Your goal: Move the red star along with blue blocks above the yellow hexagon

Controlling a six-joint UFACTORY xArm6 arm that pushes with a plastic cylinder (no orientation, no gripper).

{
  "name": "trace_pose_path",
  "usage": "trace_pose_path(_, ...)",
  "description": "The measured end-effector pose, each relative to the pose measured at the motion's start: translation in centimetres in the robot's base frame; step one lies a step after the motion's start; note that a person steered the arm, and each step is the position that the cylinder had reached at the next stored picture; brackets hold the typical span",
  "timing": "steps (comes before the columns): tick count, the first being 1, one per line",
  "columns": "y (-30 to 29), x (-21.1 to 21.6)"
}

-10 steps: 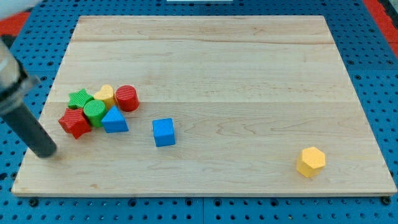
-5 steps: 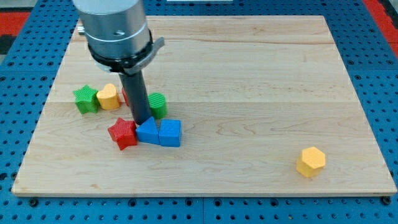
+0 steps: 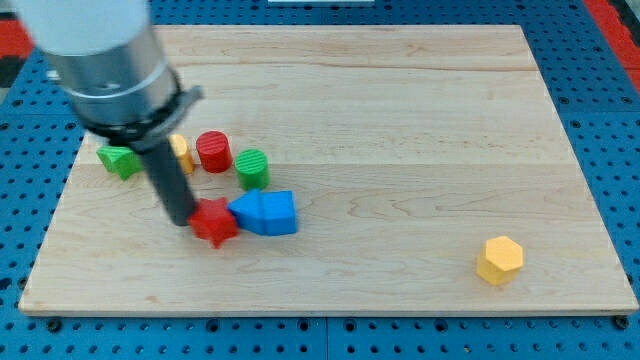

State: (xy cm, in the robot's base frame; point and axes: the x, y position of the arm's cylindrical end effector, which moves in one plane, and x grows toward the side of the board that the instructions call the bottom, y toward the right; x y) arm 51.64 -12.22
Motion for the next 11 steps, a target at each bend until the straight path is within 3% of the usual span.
trace_pose_path(4,16.3,-1.6)
trace_pose_path(5,10.8,-4.3)
trace_pose_path(7,4.2,2.0)
trace_pose_path(8,7.0,3.8)
trace_pose_path(10,21.0,2.7)
trace_pose_path(11,24.7,2.7)
